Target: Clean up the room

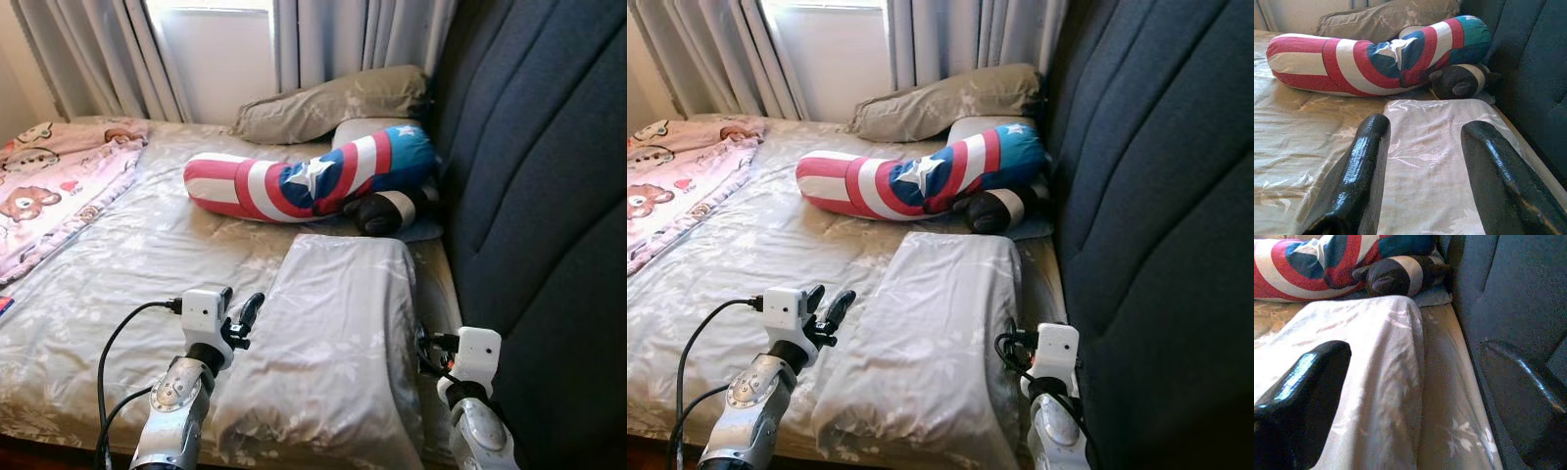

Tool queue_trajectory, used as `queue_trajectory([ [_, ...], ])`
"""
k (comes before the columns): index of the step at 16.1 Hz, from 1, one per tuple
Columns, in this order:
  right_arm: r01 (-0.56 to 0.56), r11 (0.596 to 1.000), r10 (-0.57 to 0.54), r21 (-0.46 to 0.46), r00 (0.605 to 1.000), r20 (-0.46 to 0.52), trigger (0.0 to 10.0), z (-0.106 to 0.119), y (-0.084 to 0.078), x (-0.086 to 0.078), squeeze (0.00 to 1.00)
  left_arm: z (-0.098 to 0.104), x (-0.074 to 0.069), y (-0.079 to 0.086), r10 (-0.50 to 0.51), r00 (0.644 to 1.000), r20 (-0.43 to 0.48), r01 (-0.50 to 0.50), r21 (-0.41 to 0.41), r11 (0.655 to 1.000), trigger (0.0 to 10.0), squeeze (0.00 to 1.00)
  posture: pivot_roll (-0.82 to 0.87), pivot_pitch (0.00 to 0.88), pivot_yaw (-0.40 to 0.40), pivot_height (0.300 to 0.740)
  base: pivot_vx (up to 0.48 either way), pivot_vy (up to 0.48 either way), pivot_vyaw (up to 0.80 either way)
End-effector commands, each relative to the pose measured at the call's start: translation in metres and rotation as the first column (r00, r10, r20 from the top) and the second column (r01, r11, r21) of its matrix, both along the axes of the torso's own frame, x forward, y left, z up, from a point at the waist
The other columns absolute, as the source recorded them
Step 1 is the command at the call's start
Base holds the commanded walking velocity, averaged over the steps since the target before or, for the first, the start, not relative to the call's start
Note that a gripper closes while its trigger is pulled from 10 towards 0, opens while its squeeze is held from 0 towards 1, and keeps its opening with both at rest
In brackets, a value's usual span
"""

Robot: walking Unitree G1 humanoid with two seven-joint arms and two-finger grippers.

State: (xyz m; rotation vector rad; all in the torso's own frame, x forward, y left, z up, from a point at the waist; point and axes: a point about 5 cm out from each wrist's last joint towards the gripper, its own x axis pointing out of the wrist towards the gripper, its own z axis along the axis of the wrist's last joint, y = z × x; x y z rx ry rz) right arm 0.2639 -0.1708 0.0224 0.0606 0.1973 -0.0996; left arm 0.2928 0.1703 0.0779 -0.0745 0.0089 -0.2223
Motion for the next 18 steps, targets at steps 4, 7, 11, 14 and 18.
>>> queue_trajectory([
  [4,0.001,1.000,-0.001,-0.001,1.000,0.011,10.0,0.0015,-0.0012,0.0002,0.00,0.0024,0.0027,0.0009,0.014,1.000,-0.004,-0.014,-0.013,1.000,10.0,0.00,-0.03,0.026,-0.016,0.668,0.000,0.000,0.00],
  [7,-0.005,1.000,0.005,0.003,1.000,0.010,10.0,0.0016,-0.0013,0.0004,0.00,0.0023,0.0035,0.0022,0.025,1.000,-0.010,-0.025,-0.014,1.000,10.0,0.00,-0.03,0.028,-0.016,0.668,0.000,0.000,0.00],
  [11,-0.011,1.000,0.011,0.005,1.000,0.009,10.0,0.0014,-0.0002,0.0002,0.00,0.0004,0.0036,0.0041,0.036,0.999,-0.023,-0.036,-0.006,0.999,10.0,0.00,-0.03,0.029,-0.016,0.668,0.000,0.000,0.00],
  [14,-0.012,1.000,0.012,0.007,1.000,0.007,10.0,0.0014,-0.0003,0.0005,0.00,-0.0021,0.0043,0.0047,0.044,0.998,-0.053,-0.045,-0.024,0.999,10.0,0.00,-0.03,0.030,-0.018,0.668,0.000,0.160,0.00],
  [18,-0.015,1.000,0.015,0.008,1.000,0.001,10.0,0.0005,0.0003,0.0001,0.00,-0.0015,0.0043,0.0040,0.035,0.998,-0.045,-0.036,-0.005,0.999,10.0,0.00,-0.03,0.032,-0.018,0.668,0.000,0.240,0.00],
])
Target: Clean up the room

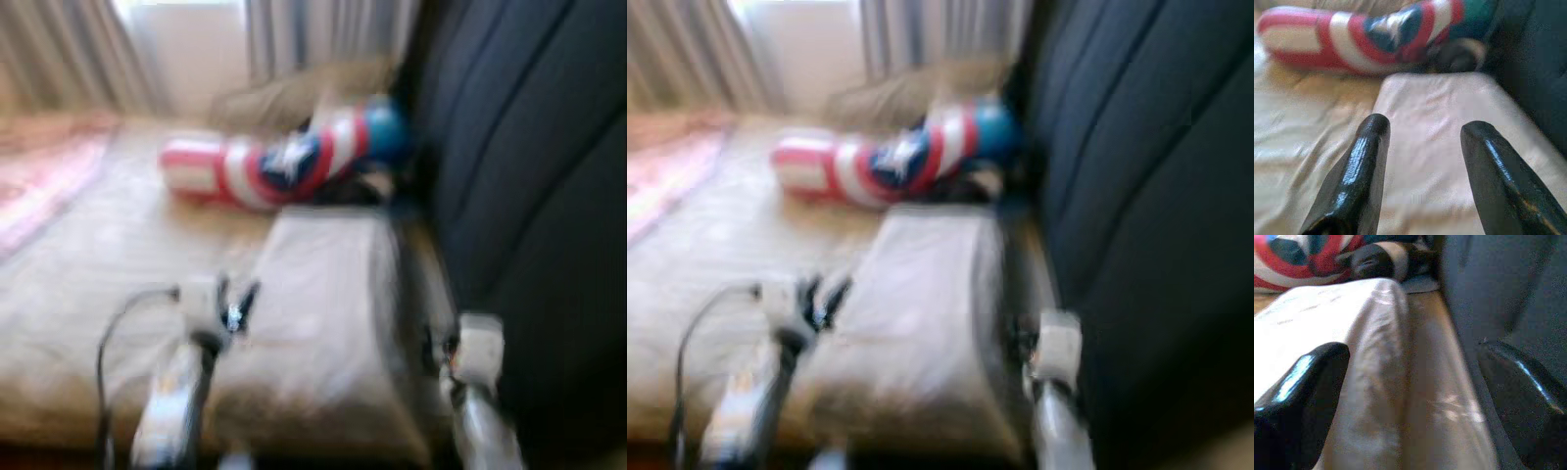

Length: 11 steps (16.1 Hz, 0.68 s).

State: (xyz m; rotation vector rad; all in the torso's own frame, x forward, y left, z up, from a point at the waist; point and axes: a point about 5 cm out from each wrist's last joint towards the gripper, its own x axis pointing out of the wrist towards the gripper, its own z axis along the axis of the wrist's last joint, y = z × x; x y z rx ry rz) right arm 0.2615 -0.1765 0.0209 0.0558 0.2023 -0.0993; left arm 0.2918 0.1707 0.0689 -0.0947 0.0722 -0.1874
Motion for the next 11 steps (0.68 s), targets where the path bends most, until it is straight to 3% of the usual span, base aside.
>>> queue_trajectory([
  [1,-0.016,1.000,0.016,0.014,1.000,0.004,10.0,0.0017,0.0062,0.0025,0.00,0.0076,0.0053,0.0039,0.004,1.000,0.021,-0.005,0.008,1.000,10.0,0.00,-0.03,0.033,-0.018,0.668,0.000,0.000,0.00],
  [11,-0.028,0.999,0.028,0.027,1.000,-0.005,10.0,0.0003,0.0081,0.0018,0.00,0.0095,0.0067,0.0033,0.000,1.000,0.023,-0.001,0.009,1.000,10.0,0.00,-0.03,0.036,-0.014,0.668,0.000,0.075,0.00],
])
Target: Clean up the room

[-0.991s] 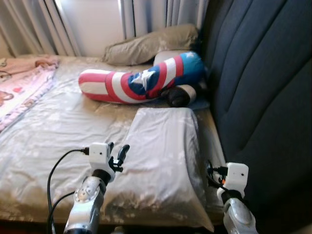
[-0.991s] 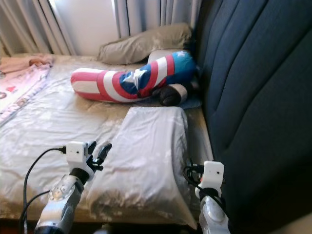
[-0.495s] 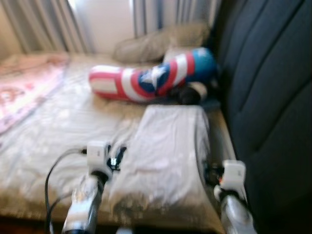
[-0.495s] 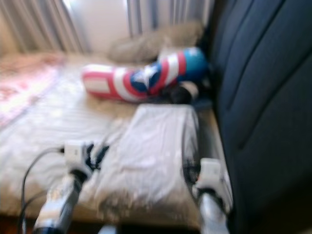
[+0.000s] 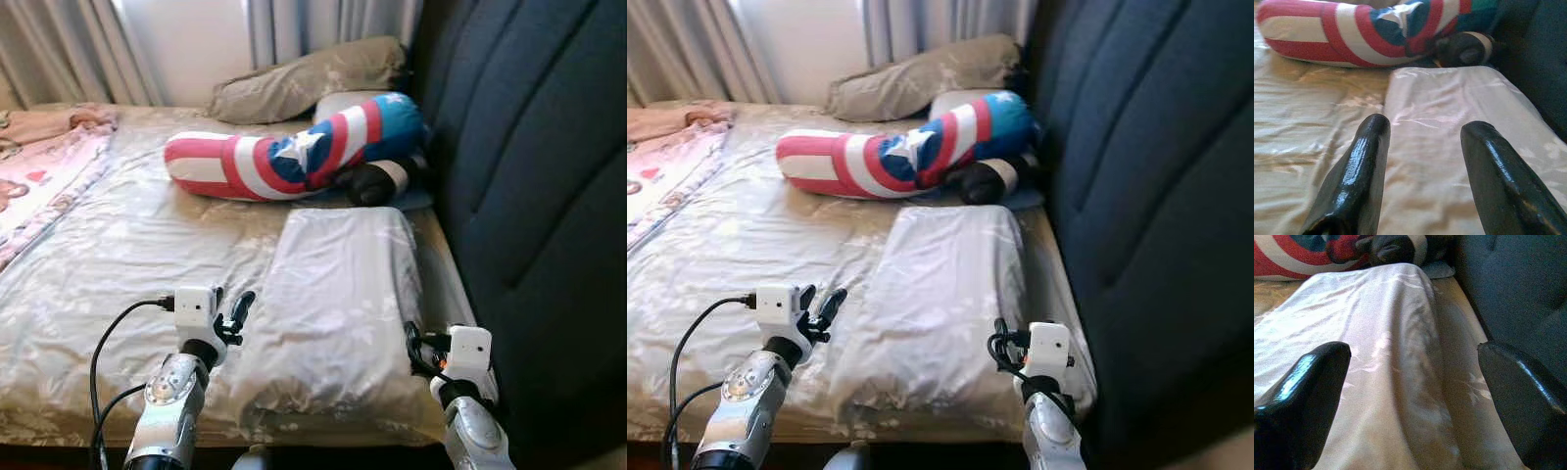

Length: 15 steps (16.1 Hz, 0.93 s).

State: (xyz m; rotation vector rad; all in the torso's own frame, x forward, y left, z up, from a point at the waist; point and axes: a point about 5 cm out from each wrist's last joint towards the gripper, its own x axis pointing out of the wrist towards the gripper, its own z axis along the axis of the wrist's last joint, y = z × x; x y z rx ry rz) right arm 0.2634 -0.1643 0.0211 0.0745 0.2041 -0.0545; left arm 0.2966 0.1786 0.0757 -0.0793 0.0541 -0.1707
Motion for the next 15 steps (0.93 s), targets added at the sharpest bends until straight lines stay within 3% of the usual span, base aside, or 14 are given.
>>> queue_trajectory([
  [1,0.014,1.000,-0.014,0.006,1.000,-0.005,10.0,0.000,-0.004,0.000,0.00,0.003,0.002,-0.005,-0.018,1.000,0.007,0.018,-0.005,1.000,10.0,0.00,-0.03,0.036,-0.013,0.668,0.000,0.000,0.00],
  [6,-0.062,0.998,0.062,0.010,0.997,0.044,10.0,0.007,0.004,0.001,0.00,0.001,0.000,-0.006,-0.034,0.999,-0.008,0.033,-0.019,0.999,10.0,0.00,-0.03,0.036,-0.014,0.668,0.000,0.000,0.00],
  [8,-0.104,0.994,0.102,0.024,0.993,0.058,10.0,0.010,0.008,0.000,0.00,0.001,0.000,-0.006,-0.034,0.999,-0.005,0.034,-0.022,0.999,10.0,0.00,-0.03,0.035,-0.014,0.668,0.345,0.000,0.80],
  [10,-0.095,0.995,0.092,0.044,0.994,0.057,10.0,0.009,0.008,0.000,0.00,0.000,-0.001,-0.006,-0.037,0.999,-0.009,0.037,-0.025,0.999,10.0,0.00,-0.03,0.035,-0.014,0.668,0.382,0.000,0.00],
  [12,-0.064,0.997,0.063,0.032,0.997,0.036,10.0,0.007,0.004,-0.001,0.00,0.000,-0.002,-0.006,-0.039,0.999,-0.011,0.039,-0.025,0.999,10.0,0.00,-0.03,0.036,-0.016,0.668,0.381,0.000,0.00],
  [15,0.094,0.995,-0.093,0.018,0.995,-0.026,10.0,0.000,-0.015,0.001,0.00,-0.002,-0.005,-0.010,-0.085,0.996,-0.020,0.085,-0.023,0.996,10.0,0.00,-0.03,0.037,-0.015,0.668,0.085,0.000,-0.47],
])
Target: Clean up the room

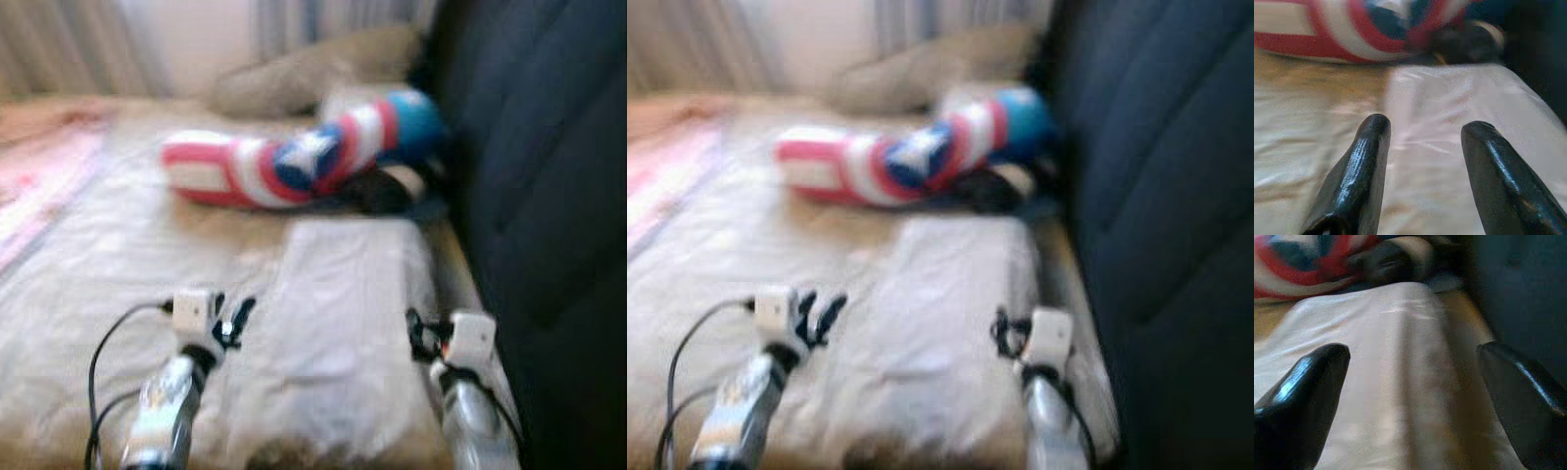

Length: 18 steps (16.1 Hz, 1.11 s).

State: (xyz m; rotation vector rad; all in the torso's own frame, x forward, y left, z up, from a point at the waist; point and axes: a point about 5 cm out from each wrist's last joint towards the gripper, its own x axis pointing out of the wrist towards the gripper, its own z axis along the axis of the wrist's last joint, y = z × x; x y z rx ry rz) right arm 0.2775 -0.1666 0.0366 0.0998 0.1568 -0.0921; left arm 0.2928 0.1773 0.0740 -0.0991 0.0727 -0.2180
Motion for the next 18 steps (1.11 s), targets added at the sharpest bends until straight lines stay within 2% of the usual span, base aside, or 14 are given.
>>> queue_trajectory([
  [1,0.061,0.998,-0.061,-0.010,0.996,-0.066,10.0,-0.015,-0.015,-0.013,0.00,0.000,-0.001,-0.009,-0.038,0.999,-0.001,0.038,-0.007,0.999,10.0,0.00,-0.02,0.036,-0.016,0.668,0.000,0.000,-0.74],
  [4,0.058,0.998,-0.059,-0.008,0.997,-0.052,10.0,-0.013,-0.014,-0.012,0.00,0.000,0.000,-0.009,-0.040,0.999,-0.001,0.040,-0.005,0.999,10.0,0.00,-0.02,0.035,-0.016,0.668,0.000,0.000,-0.18],
  [9,-0.047,0.999,0.049,0.018,0.996,-0.079,10.0,-0.015,-0.002,-0.005,0.00,-0.003,0.005,-0.015,-0.047,0.998,-0.029,0.047,0.010,0.999,10.0,0.00,-0.02,0.041,-0.017,0.668,0.000,0.000,0.00],
  [10,-0.049,0.999,0.048,-0.009,0.994,-0.097,10.0,-0.014,-0.004,0.003,0.00,-0.008,0.013,-0.017,-0.037,0.997,-0.070,0.041,0.060,0.997,10.0,0.00,-0.03,0.051,-0.014,0.668,0.000,0.000,0.00],
  [12,-0.039,0.999,0.039,-0.001,0.996,-0.074,10.0,-0.005,-0.008,0.014,0.00,-0.004,0.021,-0.017,-0.009,0.997,-0.080,0.008,-0.017,1.000,10.0,0.00,-0.03,0.064,-0.010,0.668,0.000,0.000,0.00],
  [14,-0.072,0.997,0.076,0.033,0.992,-0.100,10.0,-0.002,-0.007,0.025,0.00,-0.004,0.032,-0.022,-0.014,0.994,-0.113,0.012,-0.019,1.000,10.0,0.03,-0.02,0.093,-0.014,0.668,0.000,0.000,0.00],
  [15,-0.082,0.996,0.085,0.036,0.990,-0.108,10.0,0.000,-0.007,0.031,0.83,-0.002,0.038,-0.024,-0.018,0.993,-0.120,0.013,-0.037,0.999,10.0,1.00,-0.03,0.112,-0.014,0.668,0.000,0.000,0.00],
  [16,-0.074,0.996,0.080,0.051,0.990,-0.118,10.0,0.003,-0.008,0.037,1.00,0.003,0.046,-0.026,-0.020,0.993,-0.117,0.013,-0.060,0.998,10.0,1.00,-0.03,0.131,-0.008,0.668,0.000,0.000,0.00],
  [18,-0.081,0.992,0.094,0.099,0.986,-0.136,10.0,0.009,-0.009,0.048,1.00,0.011,0.058,-0.029,-0.023,0.992,-0.122,0.012,-0.091,0.996,10.0,1.00,-0.03,0.176,0.005,0.668,0.000,0.000,0.00],
])
